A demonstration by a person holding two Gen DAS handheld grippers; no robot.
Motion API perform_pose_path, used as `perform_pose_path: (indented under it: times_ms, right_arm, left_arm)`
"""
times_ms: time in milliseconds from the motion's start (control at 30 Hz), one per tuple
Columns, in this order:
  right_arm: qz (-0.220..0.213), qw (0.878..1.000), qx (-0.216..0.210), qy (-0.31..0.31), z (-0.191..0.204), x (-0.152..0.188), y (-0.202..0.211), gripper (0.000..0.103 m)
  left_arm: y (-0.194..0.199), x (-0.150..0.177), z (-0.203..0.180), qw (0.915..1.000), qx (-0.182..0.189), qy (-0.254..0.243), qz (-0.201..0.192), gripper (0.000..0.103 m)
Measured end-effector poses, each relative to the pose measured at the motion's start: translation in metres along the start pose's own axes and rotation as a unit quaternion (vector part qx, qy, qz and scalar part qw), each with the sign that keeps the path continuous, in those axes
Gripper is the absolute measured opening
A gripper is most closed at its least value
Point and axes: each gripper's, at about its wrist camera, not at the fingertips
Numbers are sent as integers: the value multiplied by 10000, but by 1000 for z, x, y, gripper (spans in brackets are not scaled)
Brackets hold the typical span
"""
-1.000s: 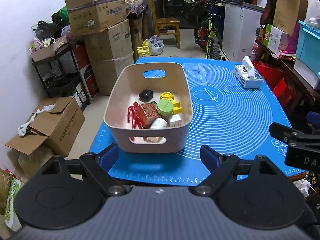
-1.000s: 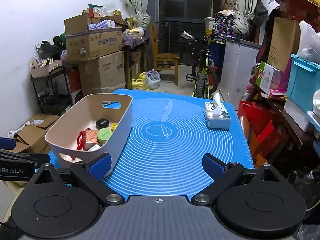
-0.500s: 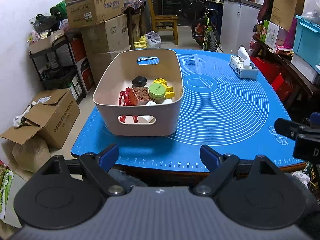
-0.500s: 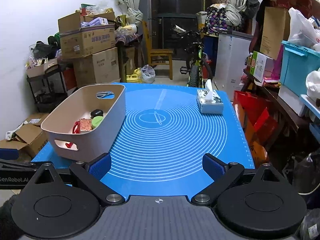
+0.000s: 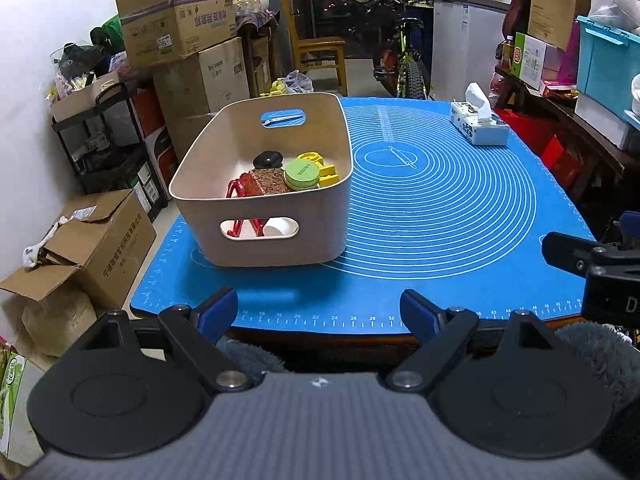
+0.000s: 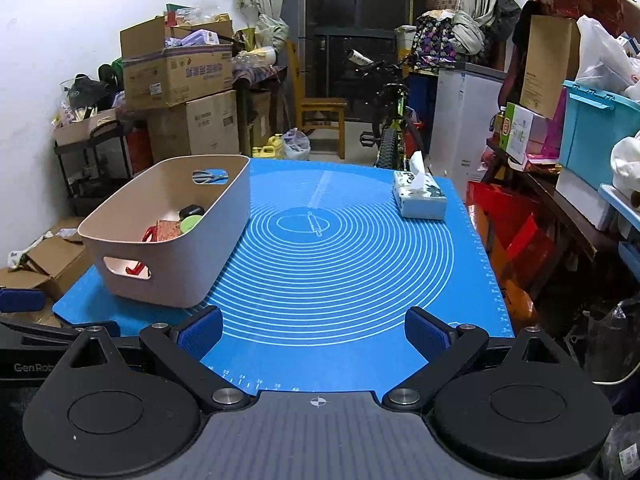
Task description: Organize rigid objects
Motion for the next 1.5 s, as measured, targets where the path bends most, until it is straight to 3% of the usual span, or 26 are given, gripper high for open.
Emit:
perform_pose_path:
  times_ms: [433,1500]
  right_arm:
    - [14,9997,-9,-224,-5,11,-6,97]
    - [-18,10000,42,-67,1,14,-6,97]
  left_arm:
    - [-5,7,-8,9996,177,-190,-148,88]
    - [-8,8,-1,9995,306,60,-86,88]
Point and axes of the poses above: each gripper's, at about its wrist camera, not at the fingertips, and y roughly against the way its jaws point, z to its left, x to its underside, and after that the axes turned 7 degrees about x, right-handed
